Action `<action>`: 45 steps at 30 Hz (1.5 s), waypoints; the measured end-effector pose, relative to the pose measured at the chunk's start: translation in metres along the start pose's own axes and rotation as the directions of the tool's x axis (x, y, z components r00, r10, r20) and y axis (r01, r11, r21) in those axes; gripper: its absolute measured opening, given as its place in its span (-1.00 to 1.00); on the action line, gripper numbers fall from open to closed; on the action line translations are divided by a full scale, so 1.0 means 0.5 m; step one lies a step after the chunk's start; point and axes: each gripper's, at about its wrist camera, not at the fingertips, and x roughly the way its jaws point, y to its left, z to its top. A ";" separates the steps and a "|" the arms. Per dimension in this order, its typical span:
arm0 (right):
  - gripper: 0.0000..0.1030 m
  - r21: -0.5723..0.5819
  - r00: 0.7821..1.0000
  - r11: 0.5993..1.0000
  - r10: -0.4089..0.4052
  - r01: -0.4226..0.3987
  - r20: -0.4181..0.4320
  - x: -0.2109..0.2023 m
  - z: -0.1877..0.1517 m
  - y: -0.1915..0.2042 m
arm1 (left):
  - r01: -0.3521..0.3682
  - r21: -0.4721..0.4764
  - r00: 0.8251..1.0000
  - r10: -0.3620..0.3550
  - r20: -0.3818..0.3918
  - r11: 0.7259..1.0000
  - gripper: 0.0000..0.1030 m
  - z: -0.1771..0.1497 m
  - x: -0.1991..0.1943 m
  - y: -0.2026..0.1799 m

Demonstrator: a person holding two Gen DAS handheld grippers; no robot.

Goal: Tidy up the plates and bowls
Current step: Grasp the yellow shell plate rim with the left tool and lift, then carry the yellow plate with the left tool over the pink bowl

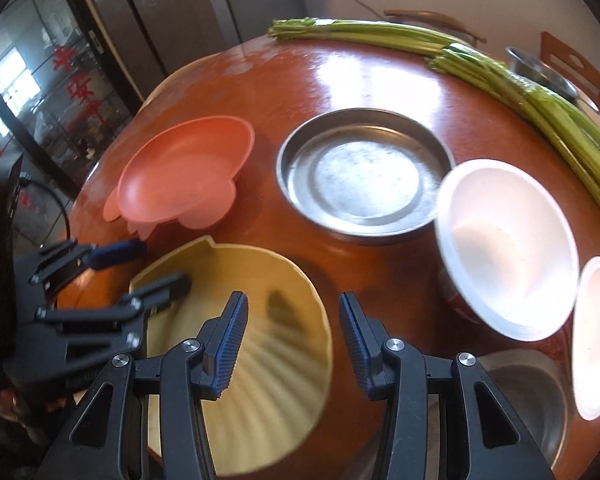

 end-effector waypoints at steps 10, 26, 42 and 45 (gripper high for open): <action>-0.05 -0.031 0.999 0.999 0.032 -0.033 -0.032 0.007 -0.004 0.021 | -0.003 -0.055 1.000 0.004 0.027 0.998 0.18 -0.015 -0.039 0.044; -0.05 -0.085 0.996 0.993 0.080 -0.083 -0.031 0.001 -0.035 0.033 | 0.060 -0.107 0.998 -0.062 -0.019 0.992 0.12 -0.070 -0.040 -0.019; -0.02 -0.106 0.999 0.994 0.041 -0.038 0.023 -0.045 -0.014 0.059 | 0.093 -0.130 0.996 -0.092 0.011 0.987 -0.01 -0.036 -0.070 0.005; -0.02 -0.113 0.999 0.993 0.041 -0.038 0.026 -0.049 -0.006 0.068 | 0.093 -0.124 0.996 -0.090 0.029 0.988 -0.01 -0.028 -0.084 0.014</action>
